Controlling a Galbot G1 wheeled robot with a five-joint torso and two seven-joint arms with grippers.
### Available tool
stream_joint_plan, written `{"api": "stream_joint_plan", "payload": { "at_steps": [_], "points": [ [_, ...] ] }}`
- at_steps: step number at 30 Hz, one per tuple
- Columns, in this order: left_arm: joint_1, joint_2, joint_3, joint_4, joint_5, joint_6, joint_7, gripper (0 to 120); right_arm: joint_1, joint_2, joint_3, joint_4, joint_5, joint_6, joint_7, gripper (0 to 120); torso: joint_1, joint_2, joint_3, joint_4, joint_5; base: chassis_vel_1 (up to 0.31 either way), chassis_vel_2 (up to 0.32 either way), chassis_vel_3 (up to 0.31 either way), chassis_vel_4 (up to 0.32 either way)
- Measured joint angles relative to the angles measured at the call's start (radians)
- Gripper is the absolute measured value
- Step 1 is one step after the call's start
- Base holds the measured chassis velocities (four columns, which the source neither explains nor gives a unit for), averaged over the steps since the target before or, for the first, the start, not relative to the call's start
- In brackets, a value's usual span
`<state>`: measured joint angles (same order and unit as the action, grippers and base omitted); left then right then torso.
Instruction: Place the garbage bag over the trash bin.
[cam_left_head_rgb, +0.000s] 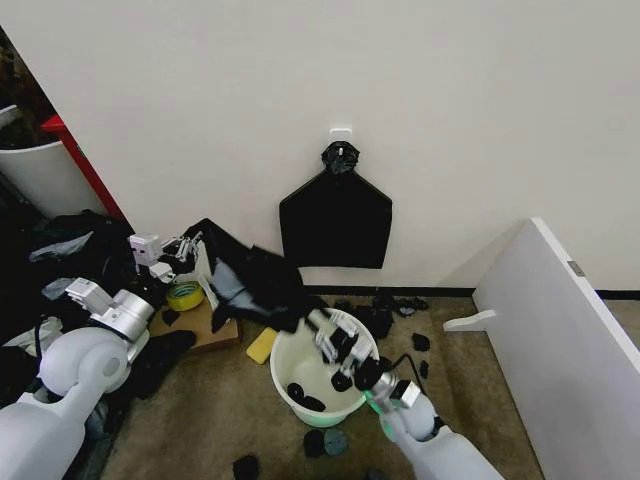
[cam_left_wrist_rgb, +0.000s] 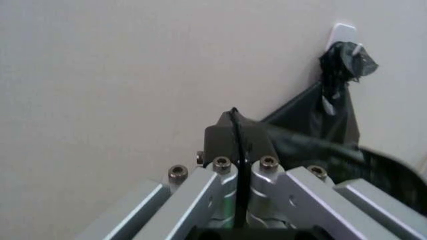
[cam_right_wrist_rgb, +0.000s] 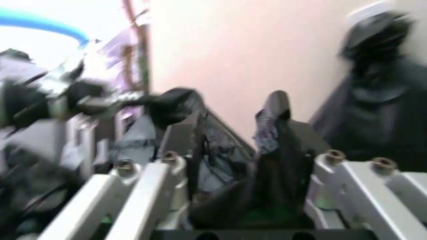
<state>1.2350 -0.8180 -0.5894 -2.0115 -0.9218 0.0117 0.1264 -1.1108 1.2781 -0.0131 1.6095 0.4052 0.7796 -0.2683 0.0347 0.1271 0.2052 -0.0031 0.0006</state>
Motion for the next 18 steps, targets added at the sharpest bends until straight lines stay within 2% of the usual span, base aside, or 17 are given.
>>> {"api": "stream_joint_plan", "payload": {
  "at_steps": [3,5,7,8,10,14,18],
  "points": [
    [-0.008,-0.002,-0.006,0.0,0.0,0.007,-0.011,0,0.001,-0.004,0.006,0.005,0.0,-0.002,0.011,48,0.0,0.0,0.0,0.0,0.0,0.0,0.0,0.0,0.0],
    [-0.022,-0.008,-0.012,-0.001,-0.003,0.017,-0.025,0,0.001,-0.007,0.013,0.003,-0.001,0.002,0.017,62,0.0,0.0,0.0,-0.0001,0.0,0.0,0.0,0.0,0.0],
    [-0.025,-0.01,-0.014,-0.001,-0.004,0.019,-0.028,0,0.0,-0.008,0.014,0.003,-0.002,0.003,0.02,63,0.0,0.0,0.0,-0.0001,0.0,0.0,0.0,0.0,0.0],
    [-0.041,-0.017,-0.02,-0.001,-0.011,0.027,-0.04,0,-0.004,-0.01,0.017,0.001,-0.005,0.005,0.034,70,0.0,0.0,0.0,-0.0001,0.0001,0.0,0.0,0.0,0.0],
    [-0.063,-0.026,-0.025,0.003,-0.023,0.036,-0.052,0,-0.011,-0.011,0.024,0.001,-0.014,0.006,0.054,77,0.0,0.0,0.0,-0.0002,0.0002,0.0,0.0,0.0,0.0],
    [-0.097,-0.034,-0.027,0.011,-0.037,0.048,-0.063,0,-0.012,-0.027,0.038,0.024,-0.098,-0.033,0.201,94,0.0,0.0,0.0,-0.0001,0.0001,0.0,0.0,0.0,0.0],
    [-0.107,-0.035,-0.03,0.018,-0.038,0.049,-0.066,0,-0.015,-0.043,0.041,0.032,-0.127,-0.057,0.265,100,0.0,0.0,0.0,-0.0002,0.0002,0.0,0.0,0.0,0.0]
  ]
}}
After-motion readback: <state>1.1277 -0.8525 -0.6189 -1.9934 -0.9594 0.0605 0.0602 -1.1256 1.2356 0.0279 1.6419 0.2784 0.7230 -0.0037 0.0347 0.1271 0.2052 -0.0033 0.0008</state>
